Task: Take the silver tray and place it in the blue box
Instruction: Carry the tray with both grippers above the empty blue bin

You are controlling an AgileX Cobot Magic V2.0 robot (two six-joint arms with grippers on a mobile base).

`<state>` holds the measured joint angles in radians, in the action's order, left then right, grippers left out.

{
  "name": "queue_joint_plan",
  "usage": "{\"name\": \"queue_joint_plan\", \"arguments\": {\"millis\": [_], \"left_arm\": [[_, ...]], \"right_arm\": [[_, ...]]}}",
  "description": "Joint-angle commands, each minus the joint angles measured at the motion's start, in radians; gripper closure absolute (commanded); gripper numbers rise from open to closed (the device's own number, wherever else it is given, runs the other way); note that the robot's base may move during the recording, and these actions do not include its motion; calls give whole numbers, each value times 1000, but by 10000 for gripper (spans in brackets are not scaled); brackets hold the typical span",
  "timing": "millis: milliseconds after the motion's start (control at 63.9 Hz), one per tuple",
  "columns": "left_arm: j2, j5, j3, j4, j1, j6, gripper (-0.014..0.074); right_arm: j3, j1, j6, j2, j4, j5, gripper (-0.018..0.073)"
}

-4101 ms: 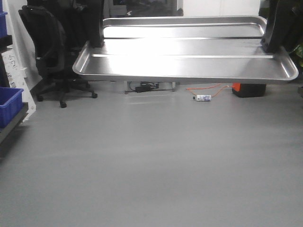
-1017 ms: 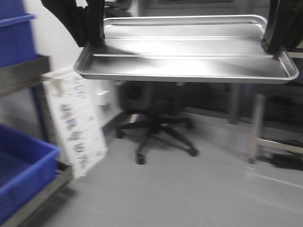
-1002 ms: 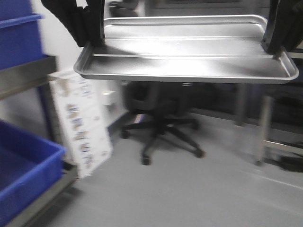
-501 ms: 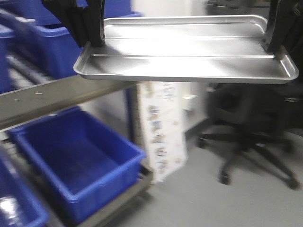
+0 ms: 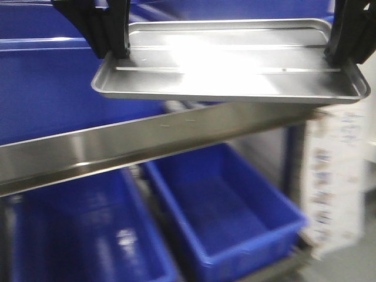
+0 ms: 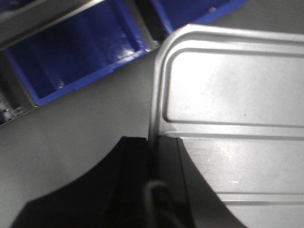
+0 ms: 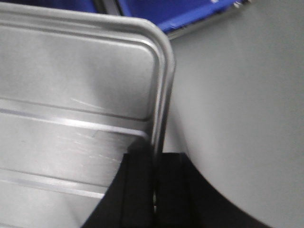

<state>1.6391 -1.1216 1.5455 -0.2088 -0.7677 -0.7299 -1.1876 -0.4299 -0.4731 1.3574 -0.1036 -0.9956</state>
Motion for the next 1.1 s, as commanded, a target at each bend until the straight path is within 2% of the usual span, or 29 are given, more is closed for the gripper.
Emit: {"name": "queue_joint_plan", "arguments": {"millis": [0,1080], "left_arm": [[-47,7,33,-55,0,-5,701],[-47,7,33,-55,0,-5,701]], "right_arm": [[-30,6,17,-31,-46,1,501],[-30,6,17,-31,-46,1,501]]}}
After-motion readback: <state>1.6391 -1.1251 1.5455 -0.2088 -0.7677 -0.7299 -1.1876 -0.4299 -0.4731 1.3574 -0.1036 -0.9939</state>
